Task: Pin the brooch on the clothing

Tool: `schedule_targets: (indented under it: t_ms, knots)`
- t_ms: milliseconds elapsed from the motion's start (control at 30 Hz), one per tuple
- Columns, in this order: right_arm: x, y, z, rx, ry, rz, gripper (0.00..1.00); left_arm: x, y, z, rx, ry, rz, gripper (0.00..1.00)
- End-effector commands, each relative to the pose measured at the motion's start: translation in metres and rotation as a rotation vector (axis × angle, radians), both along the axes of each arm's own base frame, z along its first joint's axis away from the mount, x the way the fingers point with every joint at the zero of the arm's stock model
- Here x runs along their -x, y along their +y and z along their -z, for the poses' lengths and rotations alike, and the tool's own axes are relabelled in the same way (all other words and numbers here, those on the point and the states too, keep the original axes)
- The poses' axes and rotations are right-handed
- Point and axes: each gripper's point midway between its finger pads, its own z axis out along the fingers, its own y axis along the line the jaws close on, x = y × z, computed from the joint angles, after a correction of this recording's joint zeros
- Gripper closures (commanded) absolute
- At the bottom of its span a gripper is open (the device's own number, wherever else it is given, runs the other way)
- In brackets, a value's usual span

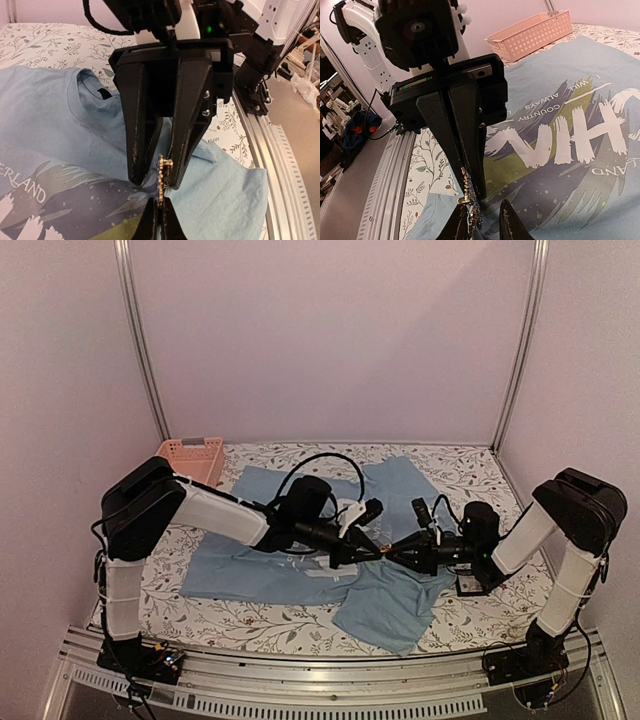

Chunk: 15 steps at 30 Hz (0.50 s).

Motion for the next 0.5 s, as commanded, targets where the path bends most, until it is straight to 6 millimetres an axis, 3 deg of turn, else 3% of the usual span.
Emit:
schedule_targets:
  t_ms: [0,467]
  knots:
    - [-0.0031,0.0019,-0.0088,-0.012,-0.022,0.009,0.79,0.0004,0.0000,-0.0221,0.038,-0.037,0.012,1.00]
    - [0.0016,-0.0047,-0.0085,-0.007,-0.008,0.000,0.77,-0.0013,0.0012,-0.0202,0.027,-0.048,0.004,1.00]
